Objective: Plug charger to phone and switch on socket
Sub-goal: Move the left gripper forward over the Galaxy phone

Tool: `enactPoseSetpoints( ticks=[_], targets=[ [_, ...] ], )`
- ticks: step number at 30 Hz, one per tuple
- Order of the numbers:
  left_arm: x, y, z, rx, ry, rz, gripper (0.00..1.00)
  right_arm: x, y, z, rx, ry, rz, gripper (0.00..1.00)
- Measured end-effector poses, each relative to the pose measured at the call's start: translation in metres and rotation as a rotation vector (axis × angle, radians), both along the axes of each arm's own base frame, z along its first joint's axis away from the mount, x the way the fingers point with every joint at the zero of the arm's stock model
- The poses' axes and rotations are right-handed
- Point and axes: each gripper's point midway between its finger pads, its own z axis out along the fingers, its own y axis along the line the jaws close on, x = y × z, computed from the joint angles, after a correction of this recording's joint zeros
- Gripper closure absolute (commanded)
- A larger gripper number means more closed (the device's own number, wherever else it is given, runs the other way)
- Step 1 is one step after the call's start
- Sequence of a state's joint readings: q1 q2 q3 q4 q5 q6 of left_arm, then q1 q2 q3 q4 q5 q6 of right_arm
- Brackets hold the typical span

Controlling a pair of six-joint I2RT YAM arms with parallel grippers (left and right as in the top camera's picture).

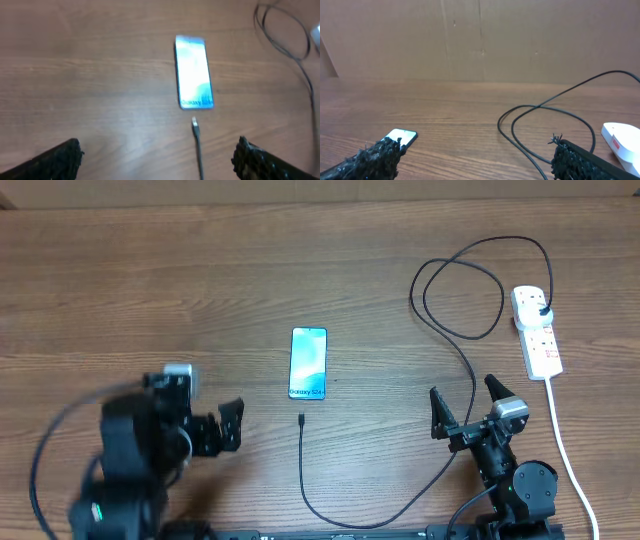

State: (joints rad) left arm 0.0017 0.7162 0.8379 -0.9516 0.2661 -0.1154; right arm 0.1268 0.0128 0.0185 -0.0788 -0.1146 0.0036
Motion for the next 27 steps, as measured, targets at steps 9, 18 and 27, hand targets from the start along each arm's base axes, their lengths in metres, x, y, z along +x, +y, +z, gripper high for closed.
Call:
enactPoseSetpoints(
  ticks=[9,18,27],
  targets=[
    [0.04,-0.01,0.039,-0.045,0.397,-0.046,0.01,0.0,0.0,0.0,0.0,-0.001,0.0,0.0],
    [0.106,-0.026,0.016,-0.171,0.492,-0.032,0.96,0.0,0.0,0.0,0.0,0.0,0.0,0.0],
    [0.124,-0.047,-0.04,-0.117,0.64,-0.007,0.43,0.0,0.0,0.0,0.0,0.0,0.0,0.0]
  ],
)
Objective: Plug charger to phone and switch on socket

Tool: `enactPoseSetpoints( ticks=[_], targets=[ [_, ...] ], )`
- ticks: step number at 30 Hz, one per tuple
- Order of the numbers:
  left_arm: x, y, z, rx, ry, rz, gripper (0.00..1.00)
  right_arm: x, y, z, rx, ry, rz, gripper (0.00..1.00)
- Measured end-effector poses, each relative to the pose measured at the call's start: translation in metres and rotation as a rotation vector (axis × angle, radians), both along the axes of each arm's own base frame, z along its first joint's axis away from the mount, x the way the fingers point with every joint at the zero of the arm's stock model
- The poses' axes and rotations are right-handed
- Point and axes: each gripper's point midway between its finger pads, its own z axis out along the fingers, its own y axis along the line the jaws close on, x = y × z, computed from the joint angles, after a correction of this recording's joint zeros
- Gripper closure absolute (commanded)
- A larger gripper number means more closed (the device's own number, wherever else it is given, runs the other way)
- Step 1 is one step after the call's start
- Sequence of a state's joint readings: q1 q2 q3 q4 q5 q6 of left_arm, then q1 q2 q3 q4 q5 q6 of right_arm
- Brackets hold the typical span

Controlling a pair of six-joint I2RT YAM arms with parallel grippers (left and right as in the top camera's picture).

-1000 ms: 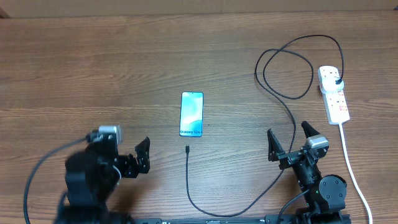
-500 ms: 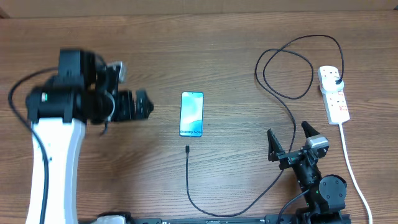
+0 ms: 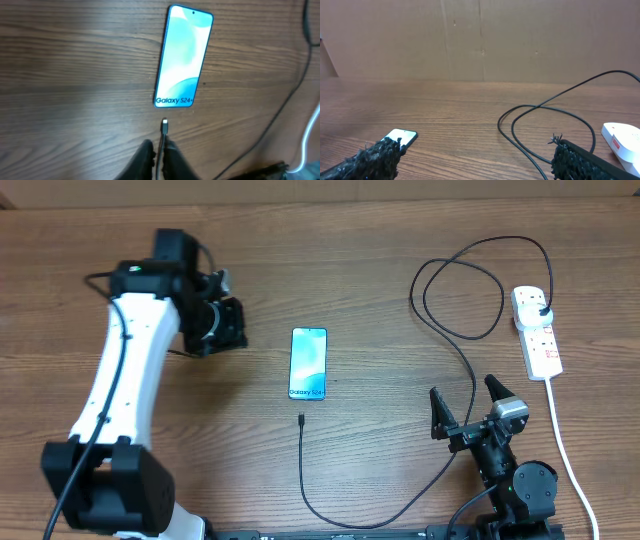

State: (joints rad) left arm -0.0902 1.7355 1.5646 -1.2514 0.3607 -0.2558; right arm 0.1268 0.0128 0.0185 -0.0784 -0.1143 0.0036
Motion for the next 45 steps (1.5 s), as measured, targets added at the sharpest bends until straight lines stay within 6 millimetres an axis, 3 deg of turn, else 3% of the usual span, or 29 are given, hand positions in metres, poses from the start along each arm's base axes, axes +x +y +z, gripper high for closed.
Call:
enactPoseSetpoints(
  ticks=[1,3,6,14,19,30,45],
  targets=[
    [0.001,-0.006,-0.004,0.016,0.0,-0.016,0.25,0.0,0.0,0.0,0.0,0.0,0.0,0.0],
    [0.002,-0.019,-0.012,0.042,0.002,-0.053,0.07,0.0,0.0,0.0,0.0,-0.001,0.0,0.0],
    [0.004,-0.037,-0.025,0.07,0.005,-0.094,0.0,0.0,0.0,0.0,0.0,0.0,0.0,0.0],
    [0.004,-0.074,-0.077,0.127,0.077,-0.187,0.0,0.0,0.0,0.0,0.0,0.0,0.0,0.0],
    [0.007,-0.088,-0.099,0.138,0.087,-0.216,0.0,0.0,0.0,0.0,0.0,0.0,0.0,0.0],
    [0.02,-0.093,-0.108,0.217,0.022,-0.2,0.0,0.0,0.0,0.0,0.0,0.0,0.0,0.0],
    [0.023,-0.099,-0.109,0.315,-0.028,-0.167,0.0,0.0,0.0,0.0,0.0,0.0,0.0,0.0]
  ],
)
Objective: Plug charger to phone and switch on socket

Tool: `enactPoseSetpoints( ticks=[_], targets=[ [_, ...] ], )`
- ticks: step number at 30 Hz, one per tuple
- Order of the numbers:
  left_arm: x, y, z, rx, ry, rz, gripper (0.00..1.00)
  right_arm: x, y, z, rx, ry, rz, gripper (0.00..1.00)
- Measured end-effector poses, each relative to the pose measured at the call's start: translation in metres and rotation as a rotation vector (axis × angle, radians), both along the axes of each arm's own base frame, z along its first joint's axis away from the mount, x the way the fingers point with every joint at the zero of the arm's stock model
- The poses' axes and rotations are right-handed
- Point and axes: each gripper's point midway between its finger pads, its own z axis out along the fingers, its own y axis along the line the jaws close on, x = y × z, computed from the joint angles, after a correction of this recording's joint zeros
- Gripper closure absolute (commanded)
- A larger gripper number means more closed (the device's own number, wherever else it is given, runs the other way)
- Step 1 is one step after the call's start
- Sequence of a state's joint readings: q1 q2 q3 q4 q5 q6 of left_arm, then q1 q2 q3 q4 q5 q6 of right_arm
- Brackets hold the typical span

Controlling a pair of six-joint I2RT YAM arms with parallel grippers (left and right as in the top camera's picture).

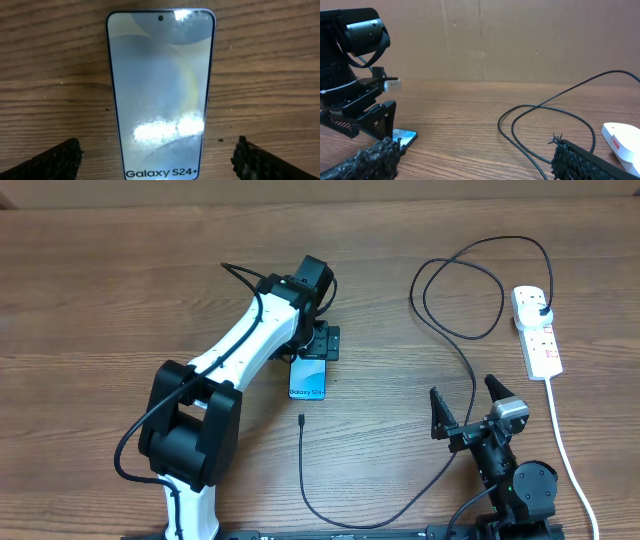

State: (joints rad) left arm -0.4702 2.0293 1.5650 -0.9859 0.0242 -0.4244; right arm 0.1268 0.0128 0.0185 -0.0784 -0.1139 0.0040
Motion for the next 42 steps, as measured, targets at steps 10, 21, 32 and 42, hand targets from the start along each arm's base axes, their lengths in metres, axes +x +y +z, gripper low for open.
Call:
enactPoseSetpoints(
  ticks=[10,21,32,42],
  targets=[
    [0.004,0.0,0.0,0.003,-0.02,0.015,0.0,0.0,0.0,0.0,0.0,0.0,0.001,0.0],
    [0.005,0.0,-0.005,0.0,-0.026,0.015,0.0,0.0,0.0,0.0,0.0,0.0,0.001,0.0],
    [0.004,-0.003,-0.011,-0.004,-0.036,0.008,0.0,0.0,0.0,0.0,-0.001,0.0,0.0,0.0],
    [0.006,-0.004,-0.011,-0.006,-0.042,0.009,0.0,0.0,0.0,0.0,0.0,0.0,0.0,0.0]
  ],
)
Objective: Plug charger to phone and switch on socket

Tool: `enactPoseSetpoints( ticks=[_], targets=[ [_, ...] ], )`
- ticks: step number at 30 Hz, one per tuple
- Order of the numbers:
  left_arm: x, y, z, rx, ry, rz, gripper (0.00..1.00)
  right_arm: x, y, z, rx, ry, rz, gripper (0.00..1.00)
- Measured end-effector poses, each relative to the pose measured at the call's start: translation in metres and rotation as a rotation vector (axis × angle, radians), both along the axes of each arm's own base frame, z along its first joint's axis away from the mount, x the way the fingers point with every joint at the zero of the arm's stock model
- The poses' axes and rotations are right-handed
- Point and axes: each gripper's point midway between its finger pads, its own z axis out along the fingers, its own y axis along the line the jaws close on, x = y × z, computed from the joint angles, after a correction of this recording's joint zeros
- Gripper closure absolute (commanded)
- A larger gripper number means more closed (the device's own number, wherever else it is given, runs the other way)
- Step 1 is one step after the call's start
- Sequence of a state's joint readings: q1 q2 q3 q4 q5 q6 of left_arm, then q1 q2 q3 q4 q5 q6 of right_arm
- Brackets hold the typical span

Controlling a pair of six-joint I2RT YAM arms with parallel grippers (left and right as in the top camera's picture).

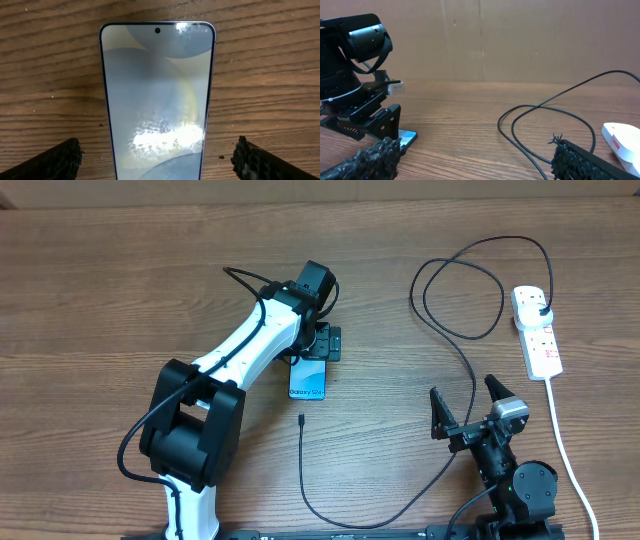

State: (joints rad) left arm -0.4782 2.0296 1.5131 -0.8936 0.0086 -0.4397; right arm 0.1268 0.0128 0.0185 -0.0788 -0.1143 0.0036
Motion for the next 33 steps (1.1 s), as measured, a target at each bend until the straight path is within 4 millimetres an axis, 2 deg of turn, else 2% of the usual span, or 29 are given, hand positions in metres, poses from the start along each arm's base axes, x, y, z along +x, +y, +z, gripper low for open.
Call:
enactPoseSetpoints(
  ticks=[11,23,33],
  targets=[
    [0.003,0.006,-0.001,0.033,-0.021,0.006,0.0,0.0,0.0,0.0,0.0,0.0,0.0,0.0],
    [-0.012,0.015,-0.029,0.053,0.006,0.006,0.0,0.0,0.0,0.0,0.0,0.0,0.0,0.0],
    [-0.01,0.013,-0.032,0.046,-0.004,0.006,0.0,0.0,0.0,0.0,0.0,0.0,0.0,0.0]
  ],
)
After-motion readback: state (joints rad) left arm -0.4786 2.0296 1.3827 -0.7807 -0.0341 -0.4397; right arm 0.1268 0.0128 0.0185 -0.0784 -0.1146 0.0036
